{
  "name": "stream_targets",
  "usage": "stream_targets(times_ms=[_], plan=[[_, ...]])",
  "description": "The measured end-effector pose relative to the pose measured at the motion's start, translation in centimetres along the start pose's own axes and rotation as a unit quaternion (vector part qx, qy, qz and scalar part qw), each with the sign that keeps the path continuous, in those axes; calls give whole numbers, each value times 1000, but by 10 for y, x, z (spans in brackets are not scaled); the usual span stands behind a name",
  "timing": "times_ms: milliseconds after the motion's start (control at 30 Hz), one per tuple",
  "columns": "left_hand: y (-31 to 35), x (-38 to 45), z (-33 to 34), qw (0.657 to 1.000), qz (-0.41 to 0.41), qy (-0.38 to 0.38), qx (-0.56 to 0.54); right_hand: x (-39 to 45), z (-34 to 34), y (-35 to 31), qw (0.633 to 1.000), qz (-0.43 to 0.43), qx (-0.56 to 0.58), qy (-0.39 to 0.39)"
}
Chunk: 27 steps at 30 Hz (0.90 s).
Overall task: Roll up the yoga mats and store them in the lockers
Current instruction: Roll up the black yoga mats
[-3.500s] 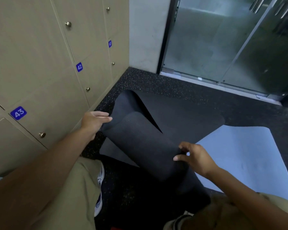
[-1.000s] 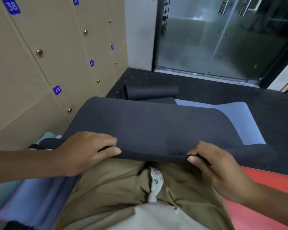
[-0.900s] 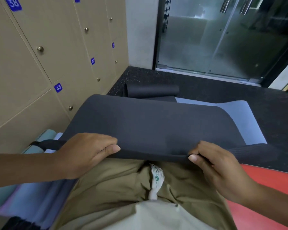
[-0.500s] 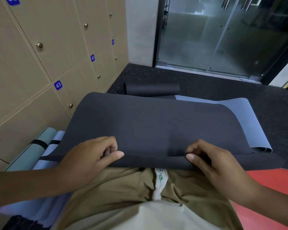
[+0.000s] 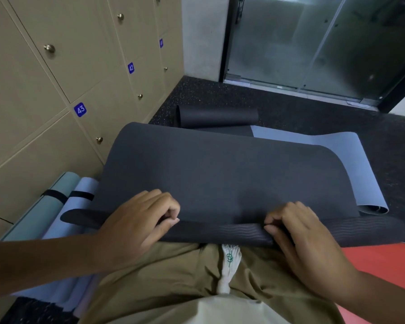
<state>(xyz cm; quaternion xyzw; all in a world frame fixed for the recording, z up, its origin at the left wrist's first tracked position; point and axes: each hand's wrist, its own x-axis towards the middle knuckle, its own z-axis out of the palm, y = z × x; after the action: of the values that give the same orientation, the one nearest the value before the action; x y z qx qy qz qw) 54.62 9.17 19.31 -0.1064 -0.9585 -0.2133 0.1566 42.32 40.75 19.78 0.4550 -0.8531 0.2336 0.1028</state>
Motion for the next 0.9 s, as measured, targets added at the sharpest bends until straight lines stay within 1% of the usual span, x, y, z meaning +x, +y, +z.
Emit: stream_targets(times_ms=[100, 200, 433, 533, 633, 700, 900], plan=[[0, 5, -3, 998, 53, 0, 17, -1, 0, 0, 998, -37, -54, -17], [-1, 10, -5, 993, 101, -18, 63, 3, 2, -1, 995, -46, -91, -19], [3, 15, 3, 974, 131, -8, 183, 12, 12, -2, 990, -53, -134, 1], [4, 14, 7, 955, 165, -13, 247, 9, 16, -2, 987, -59, -150, 5], [5, 9, 12, 938, 181, -24, 296, 7, 18, -3, 985, -68, -158, 9], [6, 5, 16, 934, 186, -22, 305, 5, 19, -3, 984, -78, -160, 13], [4, 8, 10, 939, 197, 11, 281, 0, 19, 2, 978, -121, -169, 12]])
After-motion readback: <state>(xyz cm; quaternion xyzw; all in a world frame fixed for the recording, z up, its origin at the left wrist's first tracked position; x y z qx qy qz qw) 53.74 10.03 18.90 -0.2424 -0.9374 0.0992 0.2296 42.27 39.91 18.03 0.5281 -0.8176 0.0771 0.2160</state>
